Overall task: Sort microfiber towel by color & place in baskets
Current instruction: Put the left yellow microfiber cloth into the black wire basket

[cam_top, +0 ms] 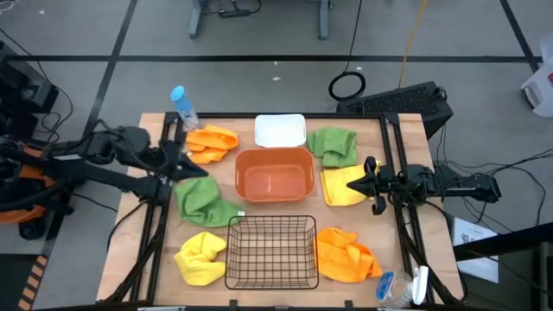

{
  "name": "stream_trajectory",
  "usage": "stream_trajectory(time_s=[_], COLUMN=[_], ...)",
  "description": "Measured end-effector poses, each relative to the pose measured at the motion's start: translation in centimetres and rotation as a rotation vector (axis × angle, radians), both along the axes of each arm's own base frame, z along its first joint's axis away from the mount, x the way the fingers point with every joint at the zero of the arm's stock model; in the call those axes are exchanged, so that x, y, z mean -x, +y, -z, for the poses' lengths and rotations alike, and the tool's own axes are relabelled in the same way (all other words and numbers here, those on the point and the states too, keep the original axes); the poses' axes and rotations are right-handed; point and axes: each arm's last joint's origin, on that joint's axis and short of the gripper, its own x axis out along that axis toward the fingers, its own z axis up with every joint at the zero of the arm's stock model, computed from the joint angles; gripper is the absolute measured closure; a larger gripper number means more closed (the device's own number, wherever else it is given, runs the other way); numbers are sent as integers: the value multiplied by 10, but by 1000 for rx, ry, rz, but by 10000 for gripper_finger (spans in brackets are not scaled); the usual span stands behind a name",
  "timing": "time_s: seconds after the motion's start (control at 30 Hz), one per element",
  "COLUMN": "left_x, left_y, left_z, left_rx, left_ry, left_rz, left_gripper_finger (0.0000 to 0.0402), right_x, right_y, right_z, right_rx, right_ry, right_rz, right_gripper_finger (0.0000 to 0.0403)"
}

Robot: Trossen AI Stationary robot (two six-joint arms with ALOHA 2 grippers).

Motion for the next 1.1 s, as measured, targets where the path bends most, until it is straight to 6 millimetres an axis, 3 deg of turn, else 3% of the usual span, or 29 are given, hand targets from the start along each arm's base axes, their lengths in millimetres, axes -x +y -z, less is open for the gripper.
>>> stream_trajectory(time_s=[0.4,0.5,0.73,1.1], left_x=[-31,-35,-36,-36], left_y=[-1,-1,0,1], left_z=[35,40,42,42], left_rx=[2,-1,12,44], left_ry=[194,215,222,220], left_rz=[-79,-79,-149,-217], left_gripper_finger=[369,368,368,368], right_x=[-1,1,14,21], right_y=[0,0,-2,-3], right_z=[1,-8,-54,-151], right_rx=[-71,-124,-151,-112], right_ry=[38,77,173,72], right_rz=[-1,4,68,81], right_gripper_finger=[403,403,403,403])
